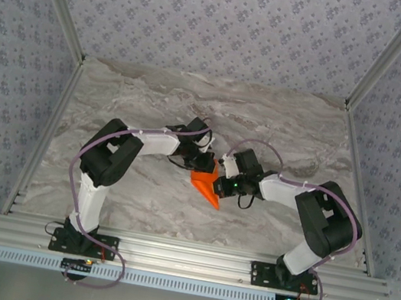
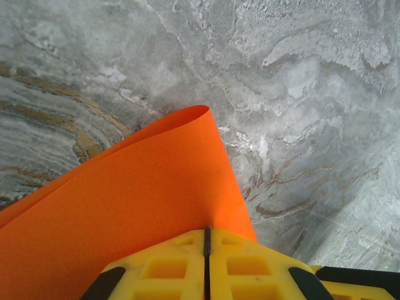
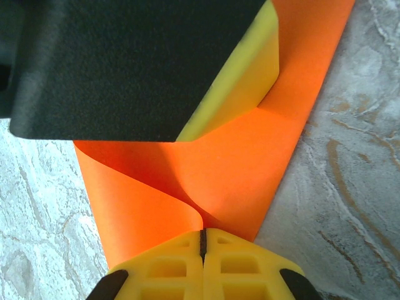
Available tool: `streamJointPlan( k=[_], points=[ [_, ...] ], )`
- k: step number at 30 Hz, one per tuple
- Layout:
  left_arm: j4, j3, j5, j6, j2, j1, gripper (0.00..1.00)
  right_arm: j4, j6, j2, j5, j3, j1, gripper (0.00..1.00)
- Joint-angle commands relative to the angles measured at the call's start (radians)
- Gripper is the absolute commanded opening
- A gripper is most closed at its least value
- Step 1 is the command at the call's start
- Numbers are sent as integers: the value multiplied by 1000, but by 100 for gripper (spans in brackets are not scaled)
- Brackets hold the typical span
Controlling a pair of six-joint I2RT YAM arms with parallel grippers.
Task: Fold a paper plane with a square sheet of paper (fold left side to right side)
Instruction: Third fold the triangle at the center of the table.
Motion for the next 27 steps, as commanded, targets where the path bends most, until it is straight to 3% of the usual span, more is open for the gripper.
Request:
streamJointPlan(
  k=[1, 9, 27],
  points=[
    [-47, -10, -33, 21, 35, -17, 7, -57, -3, -3, 45, 11, 4, 0],
    [-49, -10, -36, 19, 35, -17, 6, -103, -16, -47, 45, 37, 4, 0],
    [-41, -15, -36, 18, 34, -18, 6, -86, -15, 8, 42, 72, 10, 0]
  ],
)
